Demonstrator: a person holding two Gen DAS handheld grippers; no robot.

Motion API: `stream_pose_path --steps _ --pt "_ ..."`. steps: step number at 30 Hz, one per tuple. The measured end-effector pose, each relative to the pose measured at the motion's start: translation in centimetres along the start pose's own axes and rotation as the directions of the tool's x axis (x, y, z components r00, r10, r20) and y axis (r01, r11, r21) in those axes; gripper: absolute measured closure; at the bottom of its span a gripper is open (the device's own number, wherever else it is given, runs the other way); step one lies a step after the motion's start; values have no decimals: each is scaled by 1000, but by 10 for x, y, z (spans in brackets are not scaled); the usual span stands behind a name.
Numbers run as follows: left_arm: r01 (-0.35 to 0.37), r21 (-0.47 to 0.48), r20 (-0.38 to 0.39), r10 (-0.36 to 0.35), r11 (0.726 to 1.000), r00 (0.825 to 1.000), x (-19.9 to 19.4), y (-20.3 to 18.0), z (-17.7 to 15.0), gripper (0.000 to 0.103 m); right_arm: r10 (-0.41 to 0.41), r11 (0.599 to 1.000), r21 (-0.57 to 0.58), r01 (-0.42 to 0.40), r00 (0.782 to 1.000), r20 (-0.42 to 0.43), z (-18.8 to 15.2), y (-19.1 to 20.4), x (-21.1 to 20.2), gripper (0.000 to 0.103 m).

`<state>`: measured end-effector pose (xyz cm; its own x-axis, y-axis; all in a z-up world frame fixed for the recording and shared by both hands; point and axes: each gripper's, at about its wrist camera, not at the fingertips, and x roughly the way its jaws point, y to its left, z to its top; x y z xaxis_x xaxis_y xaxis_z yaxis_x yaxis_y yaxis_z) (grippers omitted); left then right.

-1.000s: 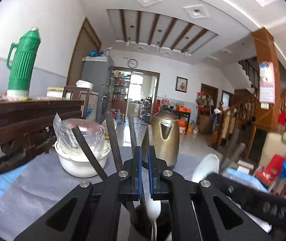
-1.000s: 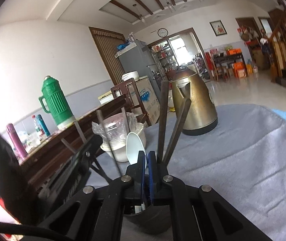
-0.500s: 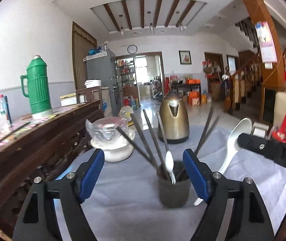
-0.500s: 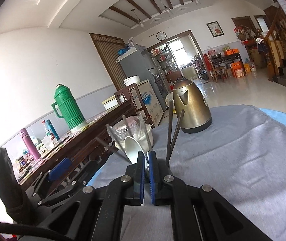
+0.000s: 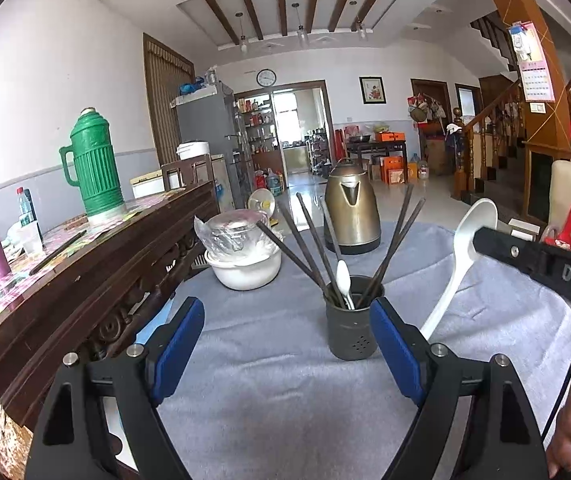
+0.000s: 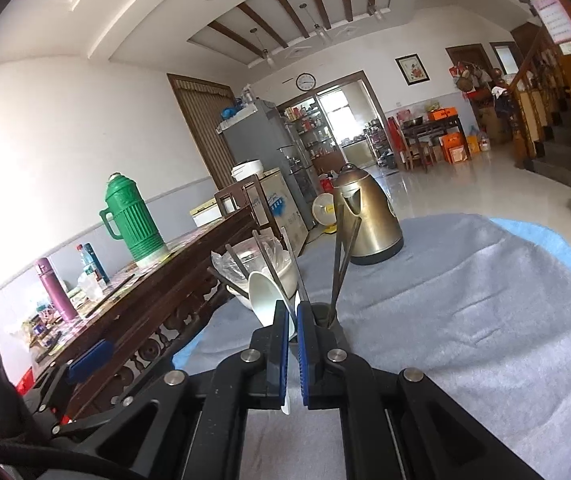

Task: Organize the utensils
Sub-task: 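Lower the white spoon into the grey cup and open the right tool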

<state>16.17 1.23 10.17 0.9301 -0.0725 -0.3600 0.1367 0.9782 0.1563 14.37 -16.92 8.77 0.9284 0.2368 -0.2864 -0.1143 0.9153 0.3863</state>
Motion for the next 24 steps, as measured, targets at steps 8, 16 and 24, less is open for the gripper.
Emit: stream_pose_path --steps 8,16,24 --pt "0 -22 -80 -1 1000 997 43 16 -3 18 -65 994 -86 66 998 13 30 15 58 97" --pt "2 -52 -190 -12 999 982 83 40 -14 18 -176 950 -250 187 982 66 42 41 121 97" --pt "29 -54 -353 -46 998 935 113 48 -39 18 -305 875 -371 313 949 81 26 44 184 97"
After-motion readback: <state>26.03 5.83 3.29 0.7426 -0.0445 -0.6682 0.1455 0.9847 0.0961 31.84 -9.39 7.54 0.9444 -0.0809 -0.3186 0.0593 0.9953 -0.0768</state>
